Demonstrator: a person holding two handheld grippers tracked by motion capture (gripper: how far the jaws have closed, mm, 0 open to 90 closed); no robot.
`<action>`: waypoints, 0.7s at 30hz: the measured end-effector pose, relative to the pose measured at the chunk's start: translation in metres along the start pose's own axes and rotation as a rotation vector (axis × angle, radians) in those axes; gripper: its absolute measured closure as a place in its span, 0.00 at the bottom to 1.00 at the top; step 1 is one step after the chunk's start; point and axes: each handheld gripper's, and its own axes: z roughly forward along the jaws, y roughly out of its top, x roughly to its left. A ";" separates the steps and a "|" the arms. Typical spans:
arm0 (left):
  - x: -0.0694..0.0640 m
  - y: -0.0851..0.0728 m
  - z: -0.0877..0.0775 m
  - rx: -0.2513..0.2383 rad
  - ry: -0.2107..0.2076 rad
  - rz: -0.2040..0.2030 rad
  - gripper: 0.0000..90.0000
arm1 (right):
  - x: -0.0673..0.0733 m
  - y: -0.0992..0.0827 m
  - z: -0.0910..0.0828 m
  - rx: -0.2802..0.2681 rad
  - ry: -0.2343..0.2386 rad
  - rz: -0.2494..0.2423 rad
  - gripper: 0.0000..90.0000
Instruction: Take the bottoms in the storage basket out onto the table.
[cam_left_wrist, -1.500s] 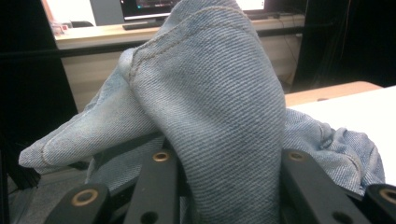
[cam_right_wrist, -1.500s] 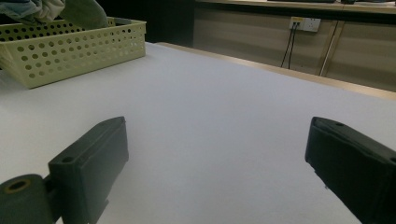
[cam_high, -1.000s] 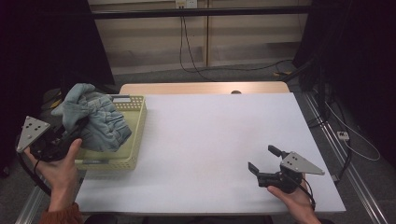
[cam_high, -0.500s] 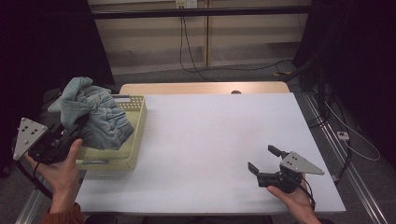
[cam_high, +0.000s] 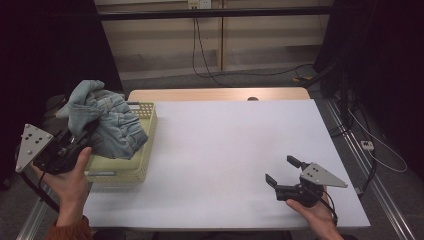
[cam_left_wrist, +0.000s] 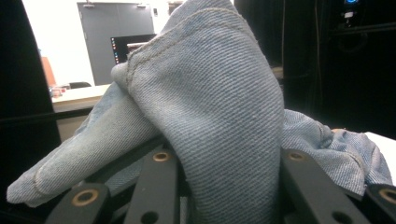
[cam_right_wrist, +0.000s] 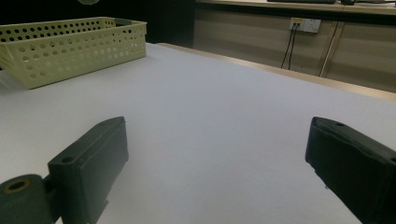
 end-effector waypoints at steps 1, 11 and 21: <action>0.000 0.001 0.000 -0.002 -0.003 0.005 0.78 | 0.000 0.000 0.000 -0.001 0.001 0.000 0.07; -0.007 0.009 0.008 -0.035 -0.015 -0.013 0.79 | 0.000 0.000 0.000 -0.004 0.003 -0.001 0.07; -0.015 0.014 0.018 -0.042 -0.049 -0.024 0.79 | -0.001 0.000 0.000 -0.005 -0.001 0.000 0.07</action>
